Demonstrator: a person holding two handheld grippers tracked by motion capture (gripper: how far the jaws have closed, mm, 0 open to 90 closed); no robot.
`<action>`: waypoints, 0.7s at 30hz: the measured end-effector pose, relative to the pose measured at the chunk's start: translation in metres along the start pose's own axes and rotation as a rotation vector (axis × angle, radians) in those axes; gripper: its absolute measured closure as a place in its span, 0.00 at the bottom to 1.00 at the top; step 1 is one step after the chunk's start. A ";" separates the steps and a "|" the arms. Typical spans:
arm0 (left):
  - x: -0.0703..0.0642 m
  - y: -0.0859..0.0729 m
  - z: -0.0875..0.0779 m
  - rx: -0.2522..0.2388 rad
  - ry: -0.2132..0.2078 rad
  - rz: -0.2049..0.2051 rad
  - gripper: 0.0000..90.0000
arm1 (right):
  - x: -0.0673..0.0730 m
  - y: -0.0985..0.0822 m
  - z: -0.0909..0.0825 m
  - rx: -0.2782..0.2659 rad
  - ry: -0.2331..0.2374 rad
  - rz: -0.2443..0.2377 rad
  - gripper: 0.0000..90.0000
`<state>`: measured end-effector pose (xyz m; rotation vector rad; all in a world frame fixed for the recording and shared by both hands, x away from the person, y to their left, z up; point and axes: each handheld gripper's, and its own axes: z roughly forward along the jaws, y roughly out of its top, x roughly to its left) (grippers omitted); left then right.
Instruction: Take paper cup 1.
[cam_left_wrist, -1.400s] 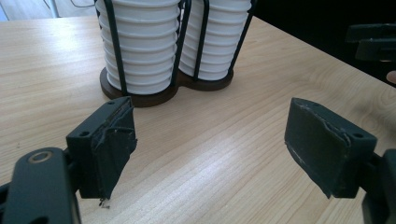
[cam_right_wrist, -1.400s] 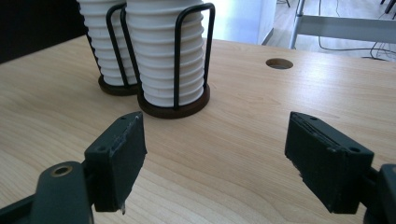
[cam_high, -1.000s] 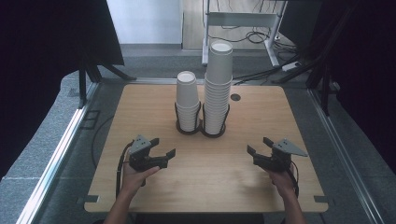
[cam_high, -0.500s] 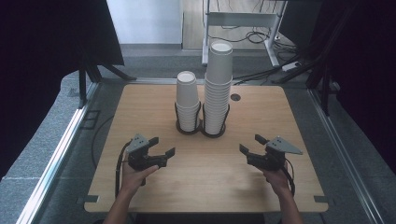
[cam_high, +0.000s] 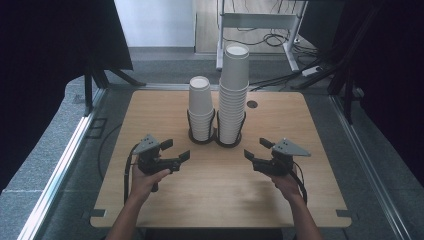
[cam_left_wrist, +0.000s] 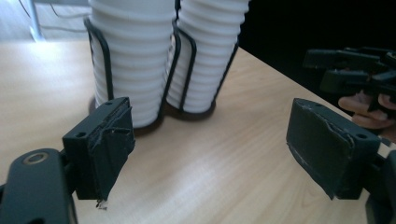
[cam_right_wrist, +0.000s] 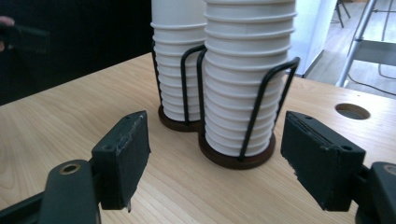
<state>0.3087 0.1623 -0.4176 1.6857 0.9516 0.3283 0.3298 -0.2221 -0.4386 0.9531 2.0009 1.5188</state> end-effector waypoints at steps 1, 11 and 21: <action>-0.001 0.003 0.001 0.001 -0.003 0.002 0.17 | 0.001 0.001 0.002 -0.003 0.005 0.002 0.27; -0.003 0.016 0.003 -0.003 0.009 0.034 0.20 | 0.008 0.017 0.015 -0.017 0.051 0.012 0.30; 0.003 0.037 0.012 -0.002 0.028 0.033 0.20 | 0.016 0.043 0.034 -0.023 0.076 -0.017 0.35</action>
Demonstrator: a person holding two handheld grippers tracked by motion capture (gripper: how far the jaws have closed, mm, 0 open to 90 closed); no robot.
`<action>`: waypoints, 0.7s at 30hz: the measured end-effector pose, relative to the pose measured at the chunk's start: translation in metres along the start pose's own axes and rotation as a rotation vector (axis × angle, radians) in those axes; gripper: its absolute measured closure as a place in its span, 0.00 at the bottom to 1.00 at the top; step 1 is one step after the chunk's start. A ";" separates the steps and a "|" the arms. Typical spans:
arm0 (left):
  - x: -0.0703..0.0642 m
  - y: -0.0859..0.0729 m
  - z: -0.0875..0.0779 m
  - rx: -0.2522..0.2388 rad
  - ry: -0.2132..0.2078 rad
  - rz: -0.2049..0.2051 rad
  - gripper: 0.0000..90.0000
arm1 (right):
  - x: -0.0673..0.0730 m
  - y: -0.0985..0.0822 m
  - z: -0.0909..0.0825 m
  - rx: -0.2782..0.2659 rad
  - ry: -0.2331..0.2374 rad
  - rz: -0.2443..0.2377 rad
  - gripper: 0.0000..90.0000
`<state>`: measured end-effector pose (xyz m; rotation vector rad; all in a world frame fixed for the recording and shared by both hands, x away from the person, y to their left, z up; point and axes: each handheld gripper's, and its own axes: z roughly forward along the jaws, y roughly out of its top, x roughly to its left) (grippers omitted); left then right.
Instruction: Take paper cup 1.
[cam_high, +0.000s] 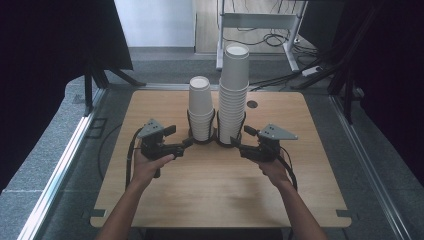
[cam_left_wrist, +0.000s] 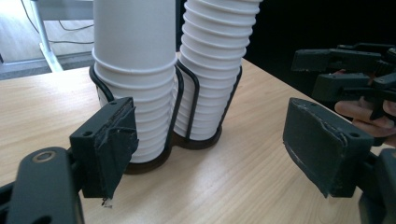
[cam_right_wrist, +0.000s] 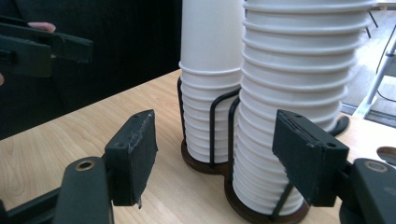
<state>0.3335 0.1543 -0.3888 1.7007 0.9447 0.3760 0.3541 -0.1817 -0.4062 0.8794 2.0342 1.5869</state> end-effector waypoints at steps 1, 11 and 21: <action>0.001 0.001 0.001 0.000 -0.003 0.002 0.20 | 0.001 0.001 0.002 0.002 0.002 -0.005 0.35; 0.014 0.018 0.006 0.012 0.014 0.000 0.21 | 0.014 0.011 0.028 0.027 0.039 -0.037 0.41; 0.020 0.022 0.014 0.011 0.022 -0.014 0.21 | 0.019 0.012 0.046 0.035 0.063 -0.033 0.46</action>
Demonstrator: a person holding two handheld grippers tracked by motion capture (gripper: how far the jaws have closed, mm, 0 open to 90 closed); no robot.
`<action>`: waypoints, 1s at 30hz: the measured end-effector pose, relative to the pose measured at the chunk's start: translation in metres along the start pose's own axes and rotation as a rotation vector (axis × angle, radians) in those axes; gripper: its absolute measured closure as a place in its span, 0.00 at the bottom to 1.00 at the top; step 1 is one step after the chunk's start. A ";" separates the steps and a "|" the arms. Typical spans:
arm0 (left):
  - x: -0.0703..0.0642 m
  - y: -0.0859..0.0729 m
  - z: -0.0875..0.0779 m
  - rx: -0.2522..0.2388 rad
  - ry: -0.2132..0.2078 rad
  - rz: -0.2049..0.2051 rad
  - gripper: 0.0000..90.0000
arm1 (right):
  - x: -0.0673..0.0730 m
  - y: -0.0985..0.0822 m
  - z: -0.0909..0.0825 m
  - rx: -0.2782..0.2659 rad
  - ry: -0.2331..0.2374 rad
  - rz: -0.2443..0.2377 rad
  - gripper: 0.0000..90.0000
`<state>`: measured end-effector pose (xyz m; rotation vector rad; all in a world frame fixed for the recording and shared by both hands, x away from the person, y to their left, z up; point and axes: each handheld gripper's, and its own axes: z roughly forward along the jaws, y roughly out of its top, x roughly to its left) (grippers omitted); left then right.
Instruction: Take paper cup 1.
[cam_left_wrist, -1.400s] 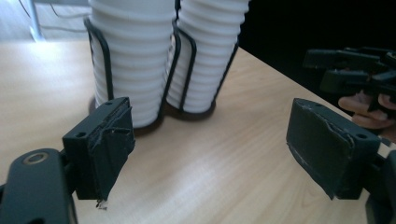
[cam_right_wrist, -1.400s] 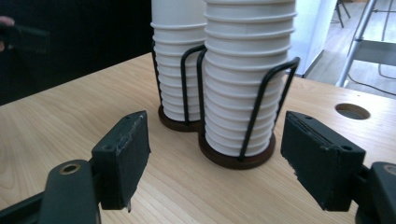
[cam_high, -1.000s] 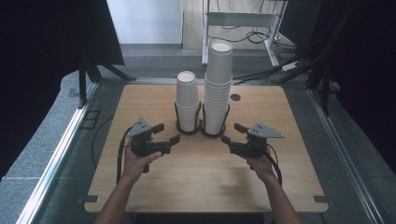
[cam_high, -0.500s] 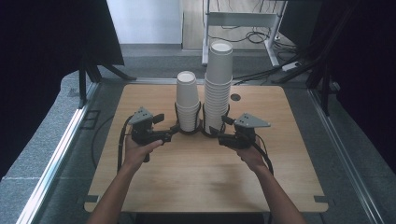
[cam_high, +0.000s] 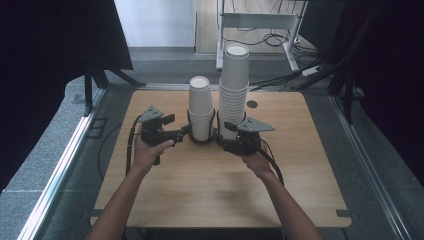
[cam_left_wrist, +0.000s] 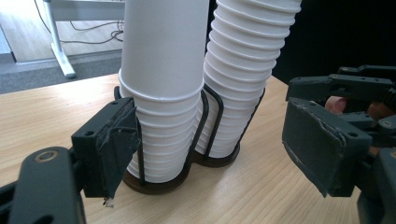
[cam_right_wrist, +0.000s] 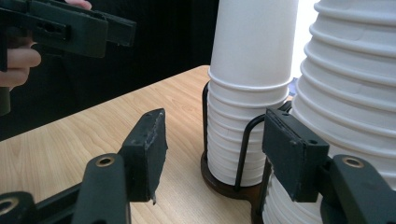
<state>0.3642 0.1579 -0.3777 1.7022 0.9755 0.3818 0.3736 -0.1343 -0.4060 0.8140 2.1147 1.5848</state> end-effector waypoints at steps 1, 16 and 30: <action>0.001 0.000 0.002 0.003 0.000 0.000 0.21 | 0.000 0.000 0.000 0.000 0.000 0.000 0.46; 0.010 0.011 0.018 0.012 0.007 -0.007 0.21 | -0.007 -0.002 0.025 0.024 0.016 0.028 0.59; 0.013 0.032 0.030 0.005 -0.001 -0.007 0.16 | -0.006 0.006 0.045 0.045 0.028 0.017 0.64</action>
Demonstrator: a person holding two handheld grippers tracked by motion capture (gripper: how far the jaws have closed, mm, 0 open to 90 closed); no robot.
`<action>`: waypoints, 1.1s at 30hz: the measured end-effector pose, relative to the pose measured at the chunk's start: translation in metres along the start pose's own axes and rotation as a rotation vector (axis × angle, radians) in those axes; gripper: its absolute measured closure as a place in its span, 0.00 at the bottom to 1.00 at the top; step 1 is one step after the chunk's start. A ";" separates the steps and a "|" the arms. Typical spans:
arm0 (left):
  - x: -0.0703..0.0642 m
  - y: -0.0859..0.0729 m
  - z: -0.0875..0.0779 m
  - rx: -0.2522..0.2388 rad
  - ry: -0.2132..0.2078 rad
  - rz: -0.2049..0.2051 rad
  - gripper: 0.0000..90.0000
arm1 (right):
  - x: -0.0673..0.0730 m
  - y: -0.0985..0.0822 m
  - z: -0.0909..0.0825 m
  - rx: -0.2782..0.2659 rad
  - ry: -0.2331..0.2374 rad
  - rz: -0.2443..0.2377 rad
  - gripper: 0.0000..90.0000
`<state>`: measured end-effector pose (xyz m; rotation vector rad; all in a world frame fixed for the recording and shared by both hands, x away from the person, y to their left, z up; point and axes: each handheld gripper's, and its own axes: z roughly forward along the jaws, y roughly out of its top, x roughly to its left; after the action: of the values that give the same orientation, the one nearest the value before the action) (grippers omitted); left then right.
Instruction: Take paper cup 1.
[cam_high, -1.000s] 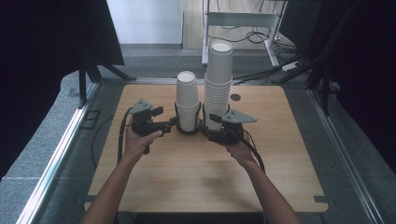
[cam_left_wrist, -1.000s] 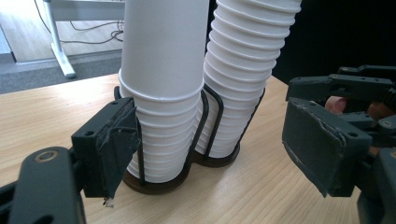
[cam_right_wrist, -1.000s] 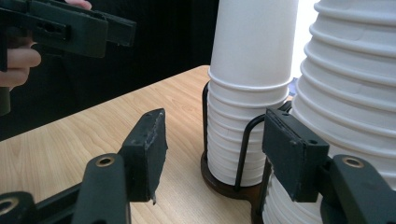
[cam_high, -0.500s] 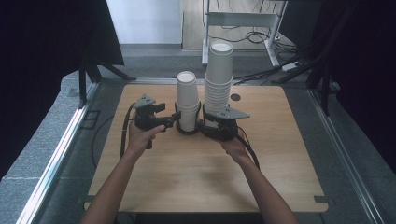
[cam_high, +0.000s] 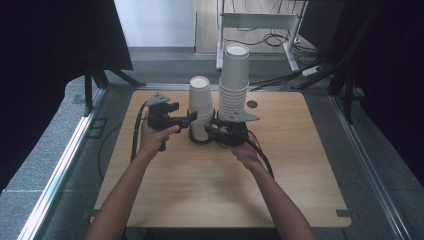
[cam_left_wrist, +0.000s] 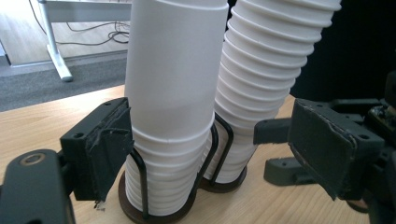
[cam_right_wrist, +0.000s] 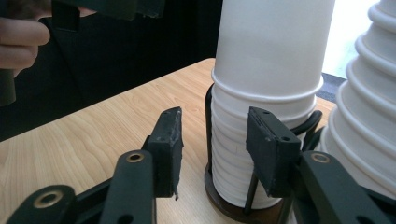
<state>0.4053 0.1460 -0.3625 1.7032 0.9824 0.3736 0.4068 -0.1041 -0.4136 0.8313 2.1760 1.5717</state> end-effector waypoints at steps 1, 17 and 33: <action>0.000 0.000 0.000 0.000 0.000 0.000 0.17 | 0.000 0.000 0.000 0.000 0.000 0.000 0.64; 0.005 0.011 0.022 0.021 0.013 -0.010 0.08 | -0.004 -0.001 0.016 0.025 -0.032 -0.031 0.91; 0.015 0.013 0.041 0.045 0.054 -0.019 0.05 | -0.007 -0.001 0.032 0.034 -0.018 -0.004 0.98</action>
<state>0.4475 0.1298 -0.3688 1.7308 1.0528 0.3900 0.4306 -0.0852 -0.4257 0.8477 2.1959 1.5245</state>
